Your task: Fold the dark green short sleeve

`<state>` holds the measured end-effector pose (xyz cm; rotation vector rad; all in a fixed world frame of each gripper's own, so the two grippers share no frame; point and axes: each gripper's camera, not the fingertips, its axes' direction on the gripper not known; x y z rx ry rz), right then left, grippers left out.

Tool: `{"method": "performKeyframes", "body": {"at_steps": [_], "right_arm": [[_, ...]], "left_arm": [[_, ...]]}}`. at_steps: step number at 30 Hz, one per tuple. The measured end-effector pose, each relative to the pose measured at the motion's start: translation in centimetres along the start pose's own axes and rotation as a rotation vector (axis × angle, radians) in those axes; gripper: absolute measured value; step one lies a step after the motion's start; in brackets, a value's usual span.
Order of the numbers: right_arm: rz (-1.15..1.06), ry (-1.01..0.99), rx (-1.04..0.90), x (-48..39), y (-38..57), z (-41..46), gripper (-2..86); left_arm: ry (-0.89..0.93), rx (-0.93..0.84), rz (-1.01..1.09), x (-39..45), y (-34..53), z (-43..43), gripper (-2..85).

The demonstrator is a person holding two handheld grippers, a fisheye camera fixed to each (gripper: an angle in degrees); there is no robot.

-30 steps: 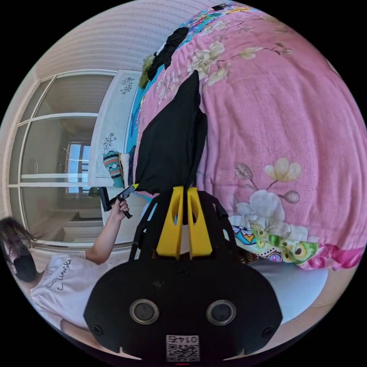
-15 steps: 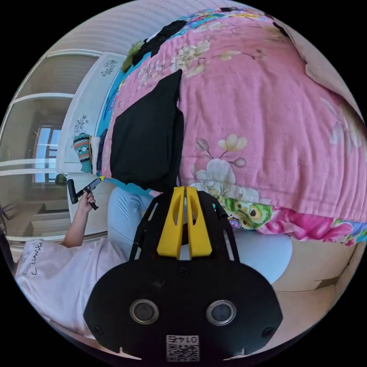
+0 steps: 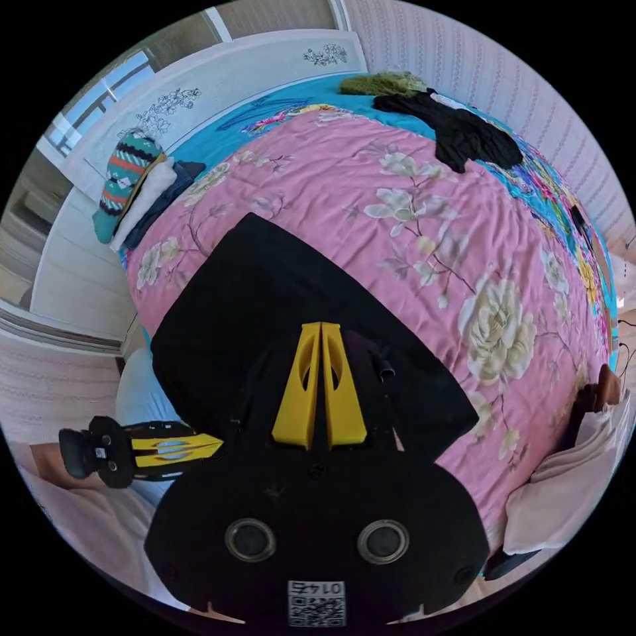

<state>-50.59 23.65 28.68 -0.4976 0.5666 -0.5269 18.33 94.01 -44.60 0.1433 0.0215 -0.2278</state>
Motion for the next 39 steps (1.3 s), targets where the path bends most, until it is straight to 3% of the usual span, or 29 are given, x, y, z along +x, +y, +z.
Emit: {"method": "performKeyframes", "body": {"at_steps": [2, 3, 7, 9, 11, 12, 13, 17, 21, 24, 29, 31, 37, 39], "right_arm": [[0.021, -0.028, -0.165, 0.3, -1.0, 4.1, -0.5], [0.066, -0.052, -0.048, 0.7, -0.4, 3.8, -0.6], [0.048, -0.117, -0.112, 1.6, -1.2, 3.1, -0.7], [0.012, -0.071, -0.028, 1.6, -1.8, 1.1, -0.7], [0.043, -0.081, 0.001, 2.3, -2.7, 1.1, -0.6], [0.06, -0.059, -0.06, 2.8, -3.2, 2.6, -0.5], [0.063, -0.045, -0.115, 3.1, -3.5, 3.7, -0.5], [0.106, -0.122, -0.117, 5.1, -2.5, 4.3, -0.5], [0.183, -0.271, 0.202, 8.6, 6.2, -1.7, -0.1], [0.28, -0.317, 0.308, 11.1, 17.5, -3.4, 0.8], [0.46, -0.355, 0.259, 11.8, 33.2, -0.5, 11.7], [0.504, -0.406, 0.209, 11.8, 36.4, 1.3, 12.3], [0.625, -0.551, 0.27, 14.5, 40.9, 3.8, 4.0], [0.576, -0.668, 0.333, 15.7, 41.5, 3.3, 1.7]], "left_arm": [[0.012, 0.069, 0.012, 0.9, 0.8, 0.1, -1.0], [0.014, 0.065, 0.036, 1.7, 0.7, 0.2, -1.0], [0.033, 0.038, 0.069, 4.6, -0.4, -1.2, -1.0], [0.026, 0.096, 0.076, 6.0, -0.4, -1.8, -1.0], [0.023, 0.032, 0.079, 7.3, -0.6, -0.4, -0.9], [0.014, -0.025, 0.066, 8.1, -0.5, 1.1, -0.9], [0.015, 0.028, 0.061, 8.8, -0.2, 1.1, -0.8], [0.015, 0.04, 0.078, 11.4, -0.5, -0.1, 0.0], [-0.002, 0.139, 0.222, 16.5, -0.6, -1.6, 6.1], [-0.025, 0.145, 0.309, 20.6, -1.6, -1.0, 8.5], [0.001, 0.162, 0.416, 26.6, -3.3, 0.2, 11.2], [-0.018, 0.161, 0.469, 29.3, -4.1, 0.9, 12.9], [-0.07, 0.063, 0.535, 34.0, -6.3, 3.6, 14.0], [-0.098, 0.06, 0.524, 34.6, -7.0, 4.0, 14.4]]}}
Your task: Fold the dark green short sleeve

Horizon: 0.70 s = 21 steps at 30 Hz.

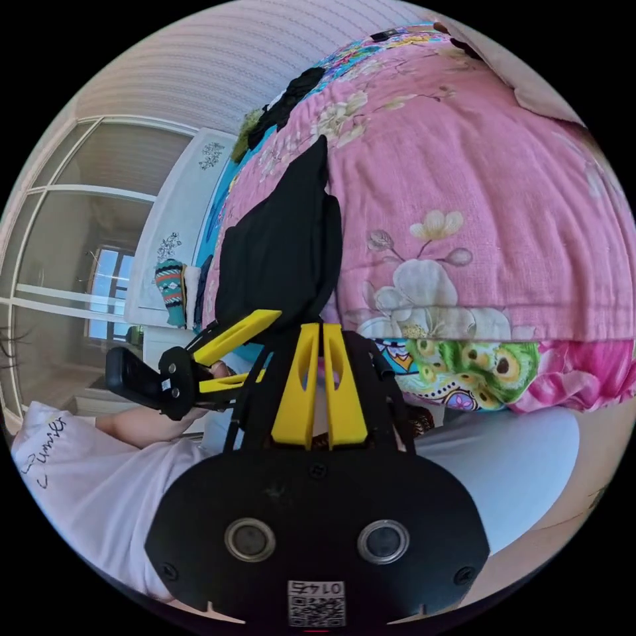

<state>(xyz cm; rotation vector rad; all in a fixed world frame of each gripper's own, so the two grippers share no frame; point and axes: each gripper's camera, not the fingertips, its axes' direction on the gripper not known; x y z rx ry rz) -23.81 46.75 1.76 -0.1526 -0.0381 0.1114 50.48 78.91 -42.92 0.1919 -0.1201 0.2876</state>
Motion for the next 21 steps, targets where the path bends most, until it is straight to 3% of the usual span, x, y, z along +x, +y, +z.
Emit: {"method": "performKeyframes", "body": {"at_steps": [4, 7, 11, 15, 21], "right_arm": [[-0.105, -0.199, -0.076, 0.2, -0.1, -1.0, 1.1], [-0.177, -0.144, -0.052, 0.8, 0.0, -2.6, 1.8], [-0.063, -0.113, 0.145, 5.2, -1.5, -5.0, 7.1], [0.049, -0.084, 0.198, 8.9, -6.0, -3.5, 11.6], [0.152, -0.268, 0.204, 11.0, -11.4, 0.0, 10.2]], "left_arm": [[-0.004, -0.076, -0.086, -0.5, -1.9, 0.6, 8.5], [0.007, -0.08, -0.105, -0.7, -2.2, 0.1, 0.7], [-0.017, -0.073, -0.09, -0.2, -2.1, -0.8, -0.6], [-0.025, -0.052, -0.093, -0.2, -1.6, -2.3, -0.8], [0.009, -0.026, -0.093, -1.0, 0.1, -3.8, -0.9]]}}
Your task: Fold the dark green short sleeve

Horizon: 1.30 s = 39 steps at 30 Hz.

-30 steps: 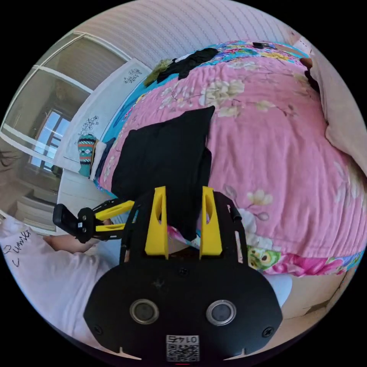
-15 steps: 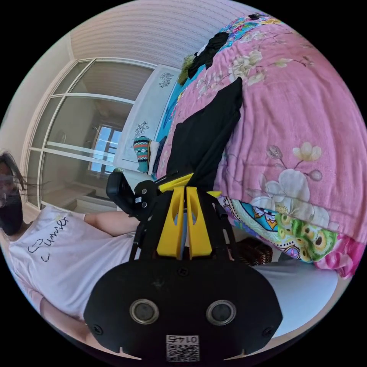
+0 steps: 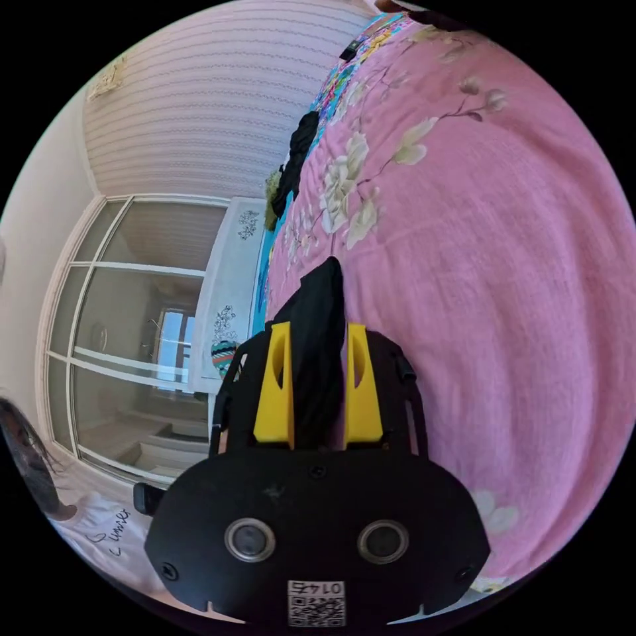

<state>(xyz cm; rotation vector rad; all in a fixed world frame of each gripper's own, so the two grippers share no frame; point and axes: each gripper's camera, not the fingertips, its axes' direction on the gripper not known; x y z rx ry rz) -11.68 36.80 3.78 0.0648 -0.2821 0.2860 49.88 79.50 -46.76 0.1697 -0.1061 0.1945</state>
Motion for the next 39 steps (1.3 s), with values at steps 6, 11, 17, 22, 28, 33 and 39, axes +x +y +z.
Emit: {"method": "performKeyframes", "body": {"at_steps": [6, 11, 17, 22, 28, 33, 39], "right_arm": [[-0.08, 0.005, -0.019, -1.9, -1.5, -2.5, 2.0], [-0.145, 0.064, 0.039, -3.8, -0.8, -10.0, 1.2], [-0.128, 0.223, 0.031, -6.7, -0.2, -16.1, 1.0], [-0.183, 0.258, -0.066, -11.5, -2.8, -11.1, 1.0], [-0.259, 0.291, -0.252, -18.2, -7.8, 4.0, 1.4], [-0.227, 0.386, -0.286, -21.0, -11.0, 14.5, 1.9], [-0.352, 0.434, -0.345, -25.1, -13.2, 18.2, 2.0]], "left_arm": [[0.113, 0.104, 0.001, -1.5, 0.9, -2.1, -1.0], [0.335, 0.2, 0.035, -1.3, 0.4, -3.0, -1.0], [0.457, 0.274, -0.015, -4.2, 2.6, -3.9, -1.0], [0.371, 0.313, -0.261, -11.0, 8.4, -5.1, -1.0], [0.222, 0.304, -0.564, -18.7, 16.6, -4.6, -0.9], [0.193, 0.183, -0.782, -23.9, 22.4, -2.1, -0.7], [0.304, 0.169, -0.874, -27.3, 27.5, -1.9, -0.8]]}}
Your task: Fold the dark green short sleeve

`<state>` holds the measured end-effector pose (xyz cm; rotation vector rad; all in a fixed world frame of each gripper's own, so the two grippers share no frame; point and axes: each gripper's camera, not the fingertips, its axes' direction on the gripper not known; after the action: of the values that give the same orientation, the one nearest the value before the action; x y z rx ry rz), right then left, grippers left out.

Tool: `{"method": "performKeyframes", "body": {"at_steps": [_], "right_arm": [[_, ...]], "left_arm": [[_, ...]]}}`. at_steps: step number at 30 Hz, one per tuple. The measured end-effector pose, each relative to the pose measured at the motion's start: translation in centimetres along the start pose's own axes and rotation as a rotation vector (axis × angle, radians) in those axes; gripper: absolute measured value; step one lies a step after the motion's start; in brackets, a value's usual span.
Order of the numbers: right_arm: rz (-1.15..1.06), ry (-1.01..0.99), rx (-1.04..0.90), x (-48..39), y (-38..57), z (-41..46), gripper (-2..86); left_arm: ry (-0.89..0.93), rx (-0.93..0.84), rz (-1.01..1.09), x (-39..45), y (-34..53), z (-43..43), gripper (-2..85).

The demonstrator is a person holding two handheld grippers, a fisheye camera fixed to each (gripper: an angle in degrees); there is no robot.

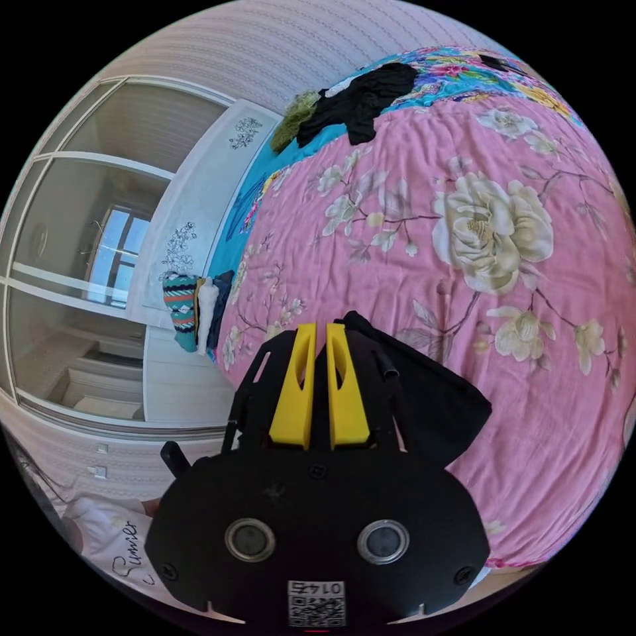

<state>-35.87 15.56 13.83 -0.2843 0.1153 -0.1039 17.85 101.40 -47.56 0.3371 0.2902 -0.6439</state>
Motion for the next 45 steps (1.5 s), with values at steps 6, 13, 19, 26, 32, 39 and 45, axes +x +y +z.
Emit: {"method": "performKeyframes", "body": {"at_steps": [6, 13, 19, 26, 32, 39, 45], "right_arm": [[-0.179, 0.241, -0.122, -4.9, -3.4, 3.3, 3.8], [-0.247, 0.332, -0.246, -9.2, -7.2, 8.2, 1.4], [-0.238, 0.349, -0.135, -12.7, -10.7, 5.7, -0.8], [-0.162, 0.377, -0.156, -14.4, -16.0, 6.7, -0.8], [-0.184, 0.341, -0.197, -15.2, -17.8, 7.4, 1.3], [-0.265, 0.284, -0.159, -15.4, -18.2, 3.8, 11.7], [-0.223, 0.094, -0.107, -14.5, -18.3, 1.6, 12.3]], "left_arm": [[-0.068, -0.031, -0.057, -3.2, 0.3, -2.5, -0.9], [-0.211, 0.08, 0.094, -3.0, -1.6, -4.0, 1.9], [-0.223, -0.079, 0.114, -4.9, -4.0, 0.2, 1.9], [-0.22, -0.083, 0.054, -8.1, -3.5, -1.7, -0.8], [-0.195, -0.059, -0.05, -11.1, -3.0, -5.6, 0.2], [-0.098, -0.048, -0.011, -12.0, -3.4, -6.2, 8.9], [-0.156, -0.085, 0.028, -11.2, -3.8, -4.9, 11.4]]}}
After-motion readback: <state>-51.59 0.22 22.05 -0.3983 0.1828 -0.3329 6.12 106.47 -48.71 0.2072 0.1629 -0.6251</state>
